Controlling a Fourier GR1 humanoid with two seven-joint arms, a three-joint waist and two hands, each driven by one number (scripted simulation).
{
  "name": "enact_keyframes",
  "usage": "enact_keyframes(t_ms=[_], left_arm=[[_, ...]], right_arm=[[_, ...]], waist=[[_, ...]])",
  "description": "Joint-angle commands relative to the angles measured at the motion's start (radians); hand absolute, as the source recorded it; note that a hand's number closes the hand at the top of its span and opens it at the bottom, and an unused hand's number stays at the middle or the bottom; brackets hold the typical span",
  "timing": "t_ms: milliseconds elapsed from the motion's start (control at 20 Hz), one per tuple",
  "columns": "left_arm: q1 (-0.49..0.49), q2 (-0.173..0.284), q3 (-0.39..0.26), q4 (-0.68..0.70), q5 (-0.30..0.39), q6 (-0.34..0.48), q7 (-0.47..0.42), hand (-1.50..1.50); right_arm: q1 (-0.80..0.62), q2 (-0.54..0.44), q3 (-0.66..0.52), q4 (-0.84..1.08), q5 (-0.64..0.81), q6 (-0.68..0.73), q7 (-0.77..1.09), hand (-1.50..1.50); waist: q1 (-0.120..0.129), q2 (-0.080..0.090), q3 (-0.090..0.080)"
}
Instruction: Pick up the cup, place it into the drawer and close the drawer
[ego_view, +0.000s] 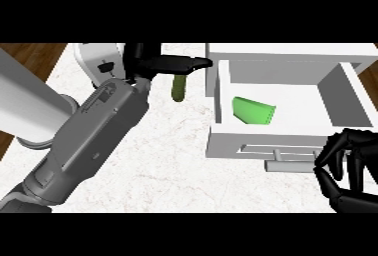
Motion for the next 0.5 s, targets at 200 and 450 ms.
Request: enact_keyframes(t_ms=[200,450], left_arm=[[0.309,0.203,0.053,-0.340,0.026,-0.041,0.095,-1.50],[0.514,0.290,0.092,-0.509,0.046,-0.087,0.084,-1.50]], right_arm=[[-0.023,0.008,0.057,0.068,0.143,-0.010,0.011,1.50],[0.016,0.001,0.151,0.100,0.366,-0.028,-0.077,1.50]], waist=[[-0.005,0.006,0.000],[0.004,0.004,0.000]])
